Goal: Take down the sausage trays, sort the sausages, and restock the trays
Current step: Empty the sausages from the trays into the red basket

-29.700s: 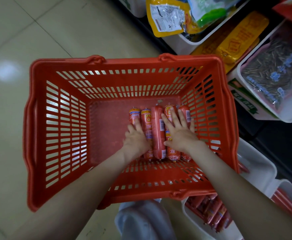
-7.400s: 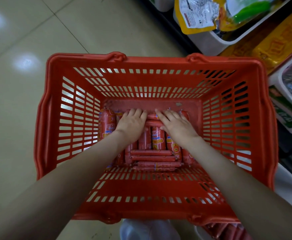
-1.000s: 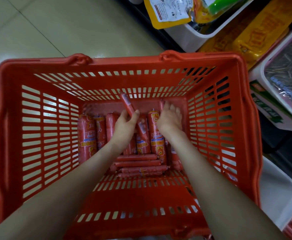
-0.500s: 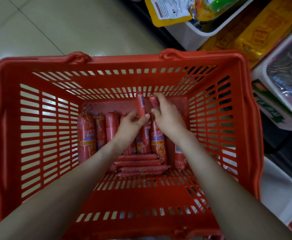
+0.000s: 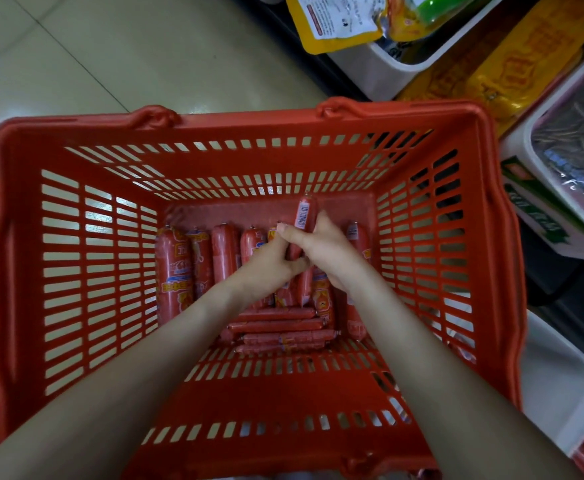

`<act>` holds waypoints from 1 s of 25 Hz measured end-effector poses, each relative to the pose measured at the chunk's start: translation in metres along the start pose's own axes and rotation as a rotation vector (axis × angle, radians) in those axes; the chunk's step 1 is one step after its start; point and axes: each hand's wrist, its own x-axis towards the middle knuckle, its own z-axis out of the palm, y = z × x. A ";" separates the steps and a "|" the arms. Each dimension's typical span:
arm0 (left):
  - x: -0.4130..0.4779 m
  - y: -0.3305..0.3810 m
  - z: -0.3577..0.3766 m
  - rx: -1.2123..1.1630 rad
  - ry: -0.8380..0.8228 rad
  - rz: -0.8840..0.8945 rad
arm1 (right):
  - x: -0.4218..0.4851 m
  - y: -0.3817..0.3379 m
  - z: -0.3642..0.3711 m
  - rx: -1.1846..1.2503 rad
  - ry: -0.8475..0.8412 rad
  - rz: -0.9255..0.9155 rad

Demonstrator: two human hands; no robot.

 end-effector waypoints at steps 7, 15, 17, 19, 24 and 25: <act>0.004 0.018 -0.019 0.787 0.037 -0.065 | -0.002 0.011 0.001 -0.076 0.271 -0.321; -0.007 -0.012 -0.020 1.180 0.225 0.020 | -0.002 -0.008 -0.008 -1.130 -0.258 -0.420; -0.004 -0.010 -0.024 1.164 0.274 0.059 | -0.002 -0.001 -0.004 -1.248 -0.142 -0.558; 0.001 -0.005 -0.037 1.247 0.341 0.138 | 0.003 -0.003 0.001 -1.265 0.024 -0.673; 0.013 0.004 -0.063 1.281 0.317 0.040 | 0.014 -0.017 0.008 -1.290 0.207 -0.671; 0.012 0.003 -0.064 1.273 0.302 0.027 | 0.014 -0.014 0.005 -1.285 0.211 -0.653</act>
